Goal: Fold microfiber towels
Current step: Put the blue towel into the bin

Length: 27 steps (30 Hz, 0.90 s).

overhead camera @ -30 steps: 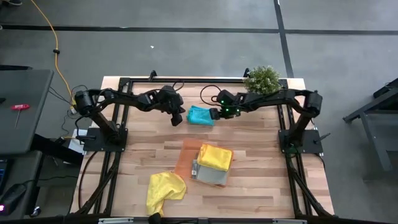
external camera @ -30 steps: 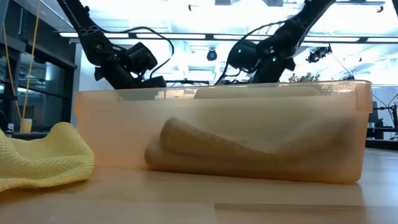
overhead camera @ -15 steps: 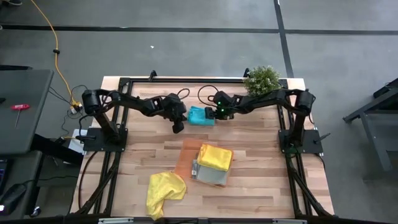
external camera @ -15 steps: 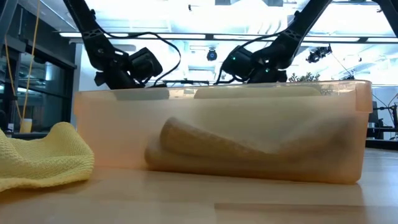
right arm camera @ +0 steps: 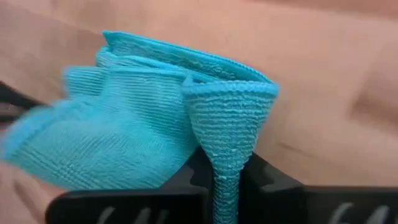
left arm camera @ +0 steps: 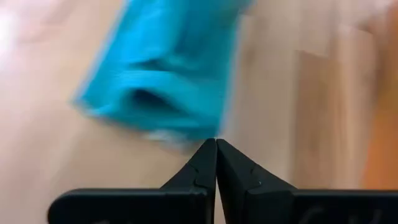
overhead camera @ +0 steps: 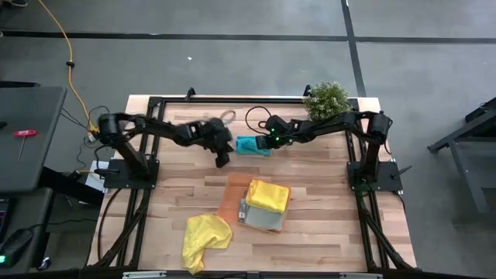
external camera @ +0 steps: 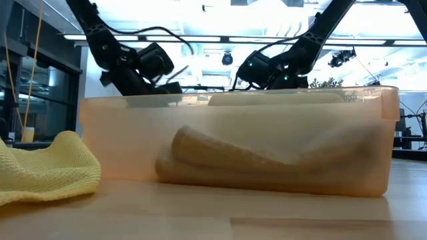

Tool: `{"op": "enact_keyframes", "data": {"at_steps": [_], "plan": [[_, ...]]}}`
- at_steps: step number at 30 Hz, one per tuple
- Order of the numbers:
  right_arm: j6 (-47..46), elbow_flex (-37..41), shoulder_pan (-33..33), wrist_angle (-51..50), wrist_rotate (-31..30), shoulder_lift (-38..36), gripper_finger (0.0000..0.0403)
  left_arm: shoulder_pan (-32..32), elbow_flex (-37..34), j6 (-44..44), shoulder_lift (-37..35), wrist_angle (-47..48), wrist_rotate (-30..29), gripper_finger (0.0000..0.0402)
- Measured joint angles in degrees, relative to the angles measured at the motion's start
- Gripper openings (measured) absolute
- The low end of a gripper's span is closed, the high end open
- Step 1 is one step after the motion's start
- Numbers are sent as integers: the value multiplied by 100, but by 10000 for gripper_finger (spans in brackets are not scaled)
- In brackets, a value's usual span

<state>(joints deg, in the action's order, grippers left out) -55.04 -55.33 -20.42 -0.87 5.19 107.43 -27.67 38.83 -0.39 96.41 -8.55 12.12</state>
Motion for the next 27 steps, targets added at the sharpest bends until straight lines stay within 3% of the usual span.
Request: {"op": "enact_keyframes", "data": {"at_steps": [5, 10, 14, 20, 27], "plan": [[818, -324, -186, -800, -210, -542, 8, -423, -7, 55, -1254, 1045, -5, 0], [2004, -1256, -178, -1580, 284, -885, 4, -830, -4, 343, -2803, 1434, -86, 0], [3091, -2284, 45, -2437, 1194, -886, 3, -1084, 0, 172, -3693, 1431, -199, 0], [4529, -3550, 503, -3613, 3148, -895, 1, -1283, 0, -97, -4395, 1475, -830, 0], [4853, -3757, 1057, -3696, 4350, -804, 1, -1325, 0, -264, -4456, 1617, -829, 0]]}}
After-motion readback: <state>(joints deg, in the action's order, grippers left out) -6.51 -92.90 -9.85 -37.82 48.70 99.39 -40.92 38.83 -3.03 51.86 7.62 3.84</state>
